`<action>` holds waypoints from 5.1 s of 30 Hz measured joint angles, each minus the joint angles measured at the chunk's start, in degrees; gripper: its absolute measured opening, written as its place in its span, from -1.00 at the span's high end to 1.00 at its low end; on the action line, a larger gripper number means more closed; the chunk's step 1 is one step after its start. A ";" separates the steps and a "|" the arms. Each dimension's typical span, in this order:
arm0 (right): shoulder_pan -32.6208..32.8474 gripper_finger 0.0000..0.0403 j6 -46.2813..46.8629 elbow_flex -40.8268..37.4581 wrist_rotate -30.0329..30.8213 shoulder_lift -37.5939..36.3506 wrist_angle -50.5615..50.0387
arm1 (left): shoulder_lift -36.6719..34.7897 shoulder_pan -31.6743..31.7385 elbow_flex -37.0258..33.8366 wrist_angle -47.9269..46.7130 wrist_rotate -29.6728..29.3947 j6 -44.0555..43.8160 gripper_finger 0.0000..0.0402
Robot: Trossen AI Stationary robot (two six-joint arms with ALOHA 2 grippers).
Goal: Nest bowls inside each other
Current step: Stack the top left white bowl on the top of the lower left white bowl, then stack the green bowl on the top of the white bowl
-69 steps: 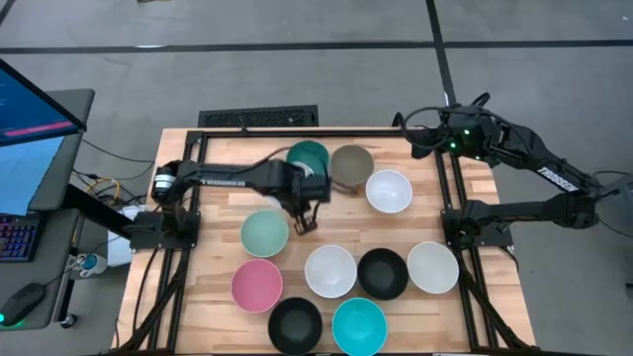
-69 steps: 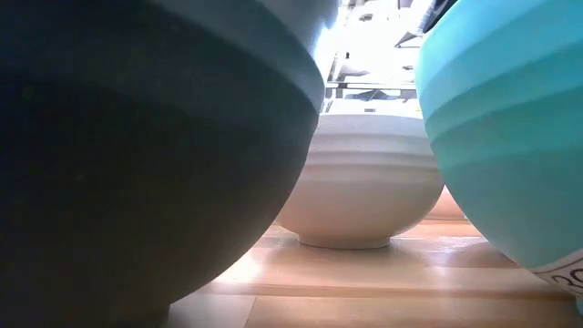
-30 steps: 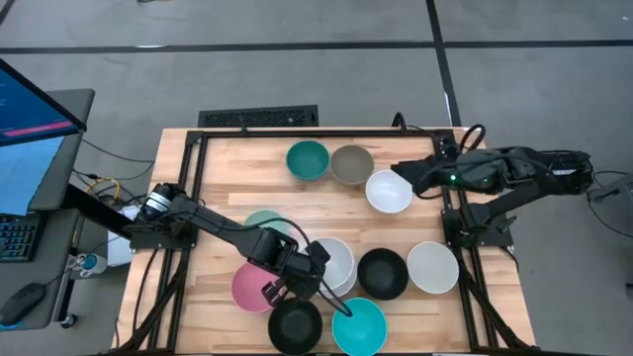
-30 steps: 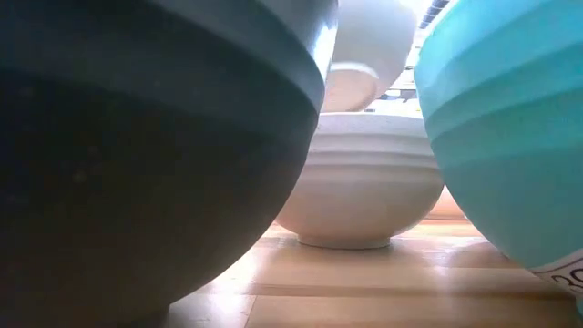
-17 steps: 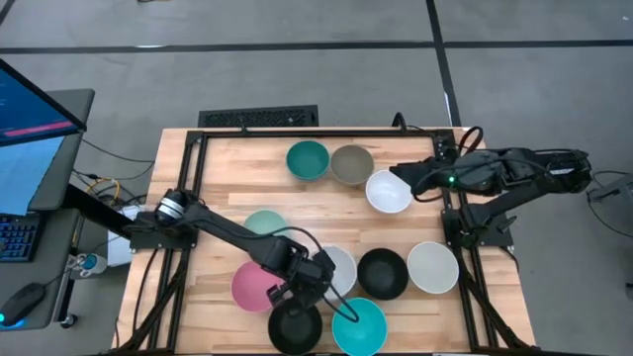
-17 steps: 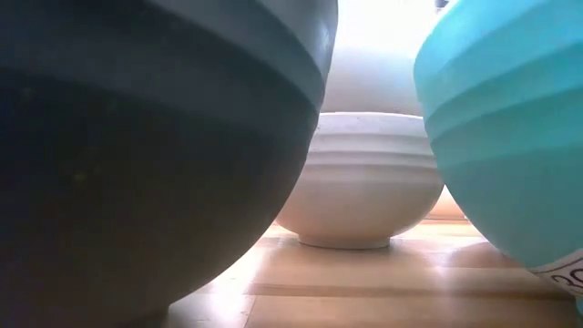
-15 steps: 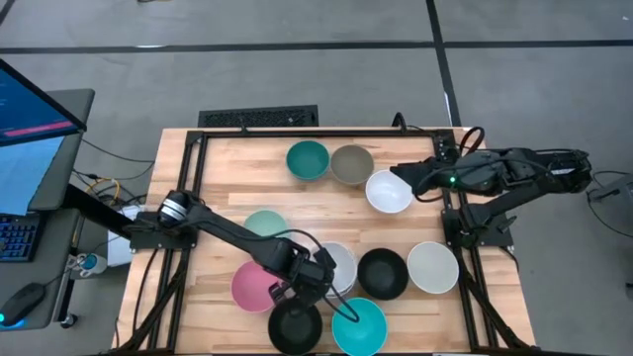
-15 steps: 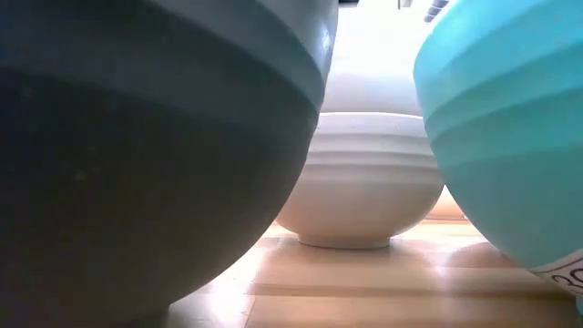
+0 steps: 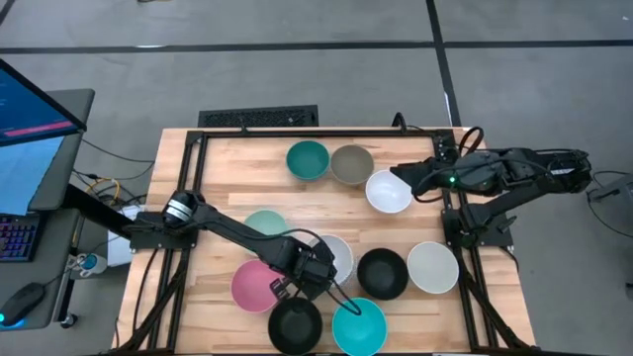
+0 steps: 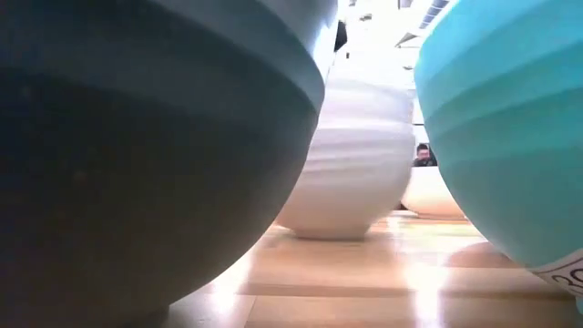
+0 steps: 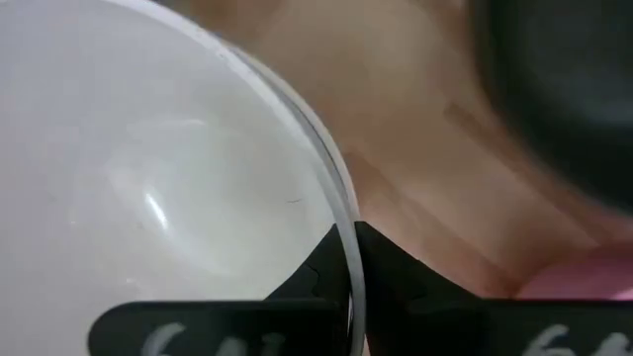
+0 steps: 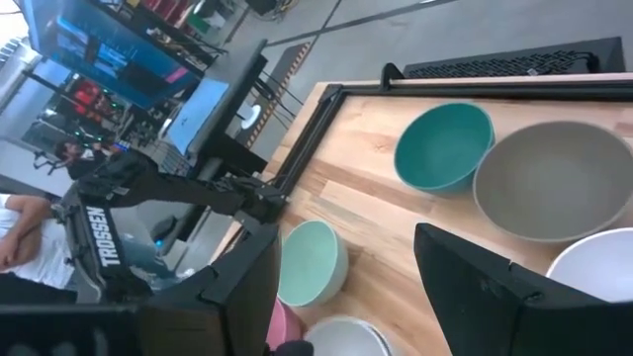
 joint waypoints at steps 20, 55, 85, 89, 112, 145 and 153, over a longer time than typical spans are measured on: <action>-0.11 -0.27 0.02 0.00 0.14 0.99 -1.29 | 0.78 2.38 0.48 1.20 -11.49 -6.52 0.94; -0.14 -0.27 -0.41 0.00 0.15 2.16 -0.99 | -4.20 2.37 0.59 -4.21 -11.80 -15.75 0.18; -4.98 -0.27 1.54 0.00 1.36 -5.95 -18.18 | -30.75 14.16 -23.22 -13.98 -9.32 -43.51 0.57; -4.96 -0.27 1.49 0.00 1.22 -5.81 -19.84 | -34.42 17.84 -25.80 -13.33 -7.03 -40.25 0.57; -5.12 -0.27 -6.01 0.02 2.69 -8.12 -22.85 | -38.80 28.42 -38.42 -0.93 4.96 -37.59 0.57; -14.12 -0.27 -6.45 0.02 2.43 -8.15 -22.81 | -34.28 31.20 -45.25 7.47 7.87 -33.51 0.68; -15.92 -0.27 -6.61 0.02 0.99 -8.15 -22.79 | -34.31 30.65 -37.02 6.12 7.77 -36.88 0.61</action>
